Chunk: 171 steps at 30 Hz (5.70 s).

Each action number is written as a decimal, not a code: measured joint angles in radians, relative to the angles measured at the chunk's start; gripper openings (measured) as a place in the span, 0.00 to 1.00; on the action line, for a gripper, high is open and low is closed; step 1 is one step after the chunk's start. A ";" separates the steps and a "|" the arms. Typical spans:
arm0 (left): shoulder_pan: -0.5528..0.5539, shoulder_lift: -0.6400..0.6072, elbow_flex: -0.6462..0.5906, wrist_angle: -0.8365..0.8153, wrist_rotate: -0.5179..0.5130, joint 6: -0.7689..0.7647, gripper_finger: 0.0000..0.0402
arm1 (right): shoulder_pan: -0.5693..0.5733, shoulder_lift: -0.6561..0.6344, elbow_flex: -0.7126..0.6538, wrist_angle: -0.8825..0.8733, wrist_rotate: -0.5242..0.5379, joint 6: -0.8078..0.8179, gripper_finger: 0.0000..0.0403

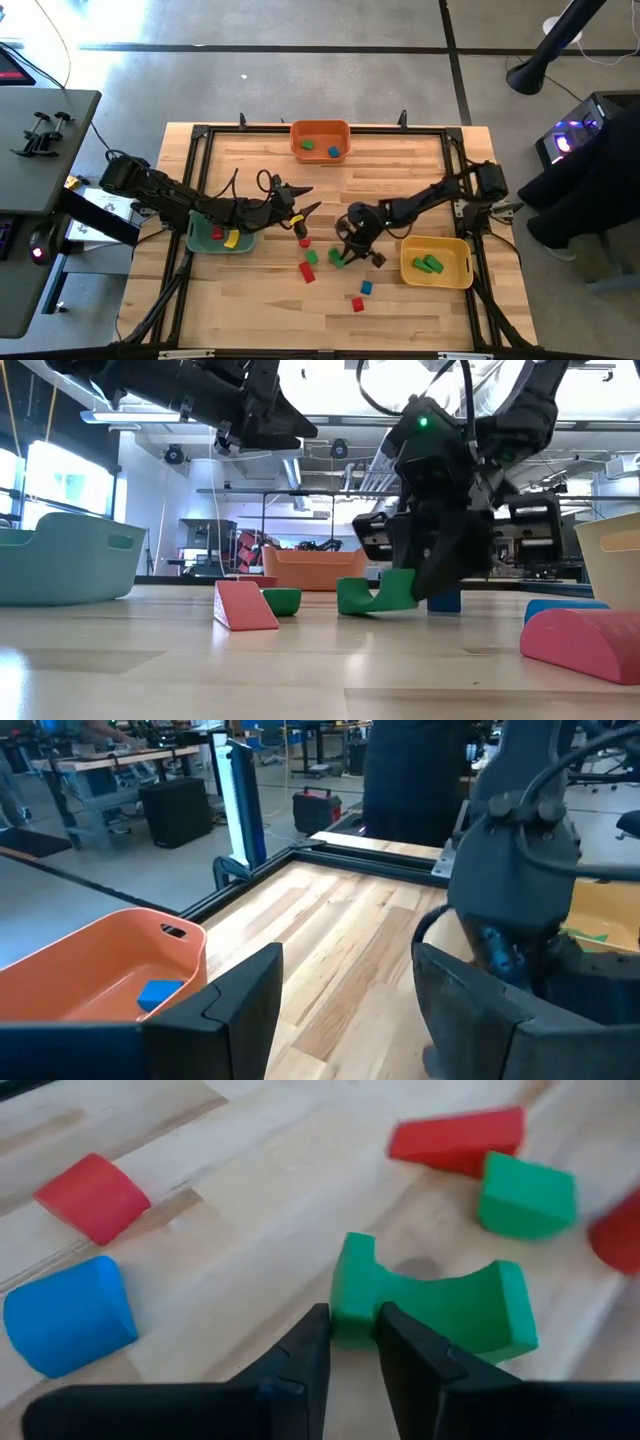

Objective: Sort blocks by size
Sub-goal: Put the green arch block into the green bin, then put the blue triangle block into the yellow bin

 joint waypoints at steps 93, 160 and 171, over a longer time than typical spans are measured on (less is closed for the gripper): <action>-0.364 -0.219 0.216 -1.364 -0.032 -0.549 0.01 | -0.157 -0.568 -0.352 0.755 -0.133 0.680 0.59; -0.039 -0.071 0.207 -0.511 0.077 0.115 0.39 | 0.010 -0.460 -0.195 -0.158 0.297 0.169 0.59; 0.063 0.148 0.206 -0.299 0.131 0.095 0.39 | 0.007 -0.300 0.037 -0.459 0.381 0.048 0.73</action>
